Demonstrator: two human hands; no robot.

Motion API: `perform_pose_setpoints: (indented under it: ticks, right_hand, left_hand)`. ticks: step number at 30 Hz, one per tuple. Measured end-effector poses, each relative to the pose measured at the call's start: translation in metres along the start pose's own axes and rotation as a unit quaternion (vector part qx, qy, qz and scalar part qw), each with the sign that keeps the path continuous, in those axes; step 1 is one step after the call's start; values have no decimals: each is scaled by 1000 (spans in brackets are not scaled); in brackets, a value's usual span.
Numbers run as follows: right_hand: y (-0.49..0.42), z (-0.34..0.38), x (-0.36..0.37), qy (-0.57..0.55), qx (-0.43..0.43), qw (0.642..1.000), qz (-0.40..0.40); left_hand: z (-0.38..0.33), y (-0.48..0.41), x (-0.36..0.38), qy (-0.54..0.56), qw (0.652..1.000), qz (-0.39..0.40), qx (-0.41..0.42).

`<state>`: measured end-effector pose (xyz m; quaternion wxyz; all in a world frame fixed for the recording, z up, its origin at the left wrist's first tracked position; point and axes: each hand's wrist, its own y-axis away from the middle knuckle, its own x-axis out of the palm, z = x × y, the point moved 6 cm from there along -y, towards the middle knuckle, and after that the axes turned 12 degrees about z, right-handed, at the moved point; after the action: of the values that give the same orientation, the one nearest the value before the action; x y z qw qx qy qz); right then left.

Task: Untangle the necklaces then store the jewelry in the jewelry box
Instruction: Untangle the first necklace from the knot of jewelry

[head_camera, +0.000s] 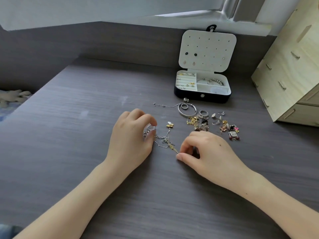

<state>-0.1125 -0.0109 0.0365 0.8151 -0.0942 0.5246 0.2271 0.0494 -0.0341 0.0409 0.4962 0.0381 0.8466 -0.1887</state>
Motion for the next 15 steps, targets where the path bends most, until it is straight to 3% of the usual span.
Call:
perform_pose_setpoints:
  ticks: [5, 9, 15]
  right_hand:
    - [12, 4, 5, -14, -1, 999, 29]
    - [21, 11, 8, -65, -25, 992, 103]
    - [2, 1, -8, -84, 36, 996, 7]
  left_hand:
    - [-23, 16, 8, 19, 994, 61, 91]
    - [-23, 29, 15, -8, 986, 102, 131]
    - [-16, 36, 15, -28, 979, 113, 168]
